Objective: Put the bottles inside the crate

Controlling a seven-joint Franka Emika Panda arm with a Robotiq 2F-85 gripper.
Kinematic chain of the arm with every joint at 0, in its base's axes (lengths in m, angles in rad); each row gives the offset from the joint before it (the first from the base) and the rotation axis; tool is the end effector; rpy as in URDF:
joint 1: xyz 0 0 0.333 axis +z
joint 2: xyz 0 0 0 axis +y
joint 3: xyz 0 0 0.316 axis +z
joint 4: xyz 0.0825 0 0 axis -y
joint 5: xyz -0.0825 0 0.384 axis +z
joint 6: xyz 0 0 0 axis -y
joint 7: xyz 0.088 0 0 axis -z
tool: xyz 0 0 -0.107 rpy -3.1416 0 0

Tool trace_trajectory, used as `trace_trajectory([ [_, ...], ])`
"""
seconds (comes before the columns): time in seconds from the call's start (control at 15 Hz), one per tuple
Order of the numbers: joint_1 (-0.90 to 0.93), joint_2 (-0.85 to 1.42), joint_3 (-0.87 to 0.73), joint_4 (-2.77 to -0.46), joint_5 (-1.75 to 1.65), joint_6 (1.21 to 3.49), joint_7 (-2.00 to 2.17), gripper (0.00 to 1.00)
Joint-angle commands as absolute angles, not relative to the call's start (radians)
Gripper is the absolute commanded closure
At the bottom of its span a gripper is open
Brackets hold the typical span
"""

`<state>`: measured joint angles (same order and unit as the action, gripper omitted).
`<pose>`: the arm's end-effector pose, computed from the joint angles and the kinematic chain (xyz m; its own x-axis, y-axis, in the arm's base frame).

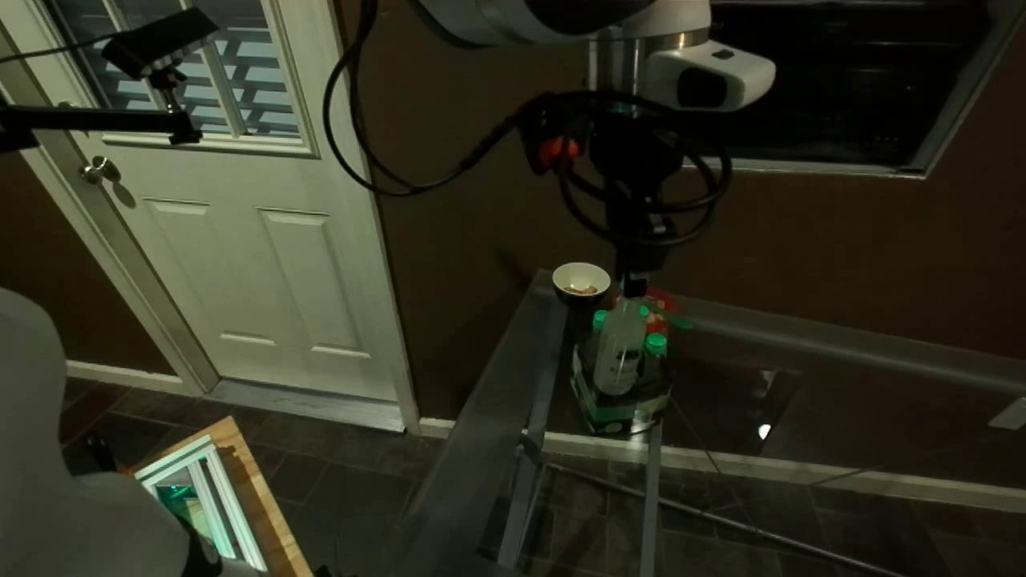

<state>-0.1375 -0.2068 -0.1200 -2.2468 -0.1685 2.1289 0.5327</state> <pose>0.4747 -0.1346 0.4600 0.7571 -0.6392 0.1349 -0.6505 -0.7566 0.0658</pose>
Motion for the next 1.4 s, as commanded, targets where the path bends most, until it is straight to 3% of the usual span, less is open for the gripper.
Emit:
trace_trajectory([
  [0.0, -0.141, -0.247, -0.094, -2.279, -0.134, 2.168, 0.507, 0.92],
  [1.33, -0.143, -0.108, -0.069, -2.331, -0.171, 2.380, 0.531, 0.93],
])
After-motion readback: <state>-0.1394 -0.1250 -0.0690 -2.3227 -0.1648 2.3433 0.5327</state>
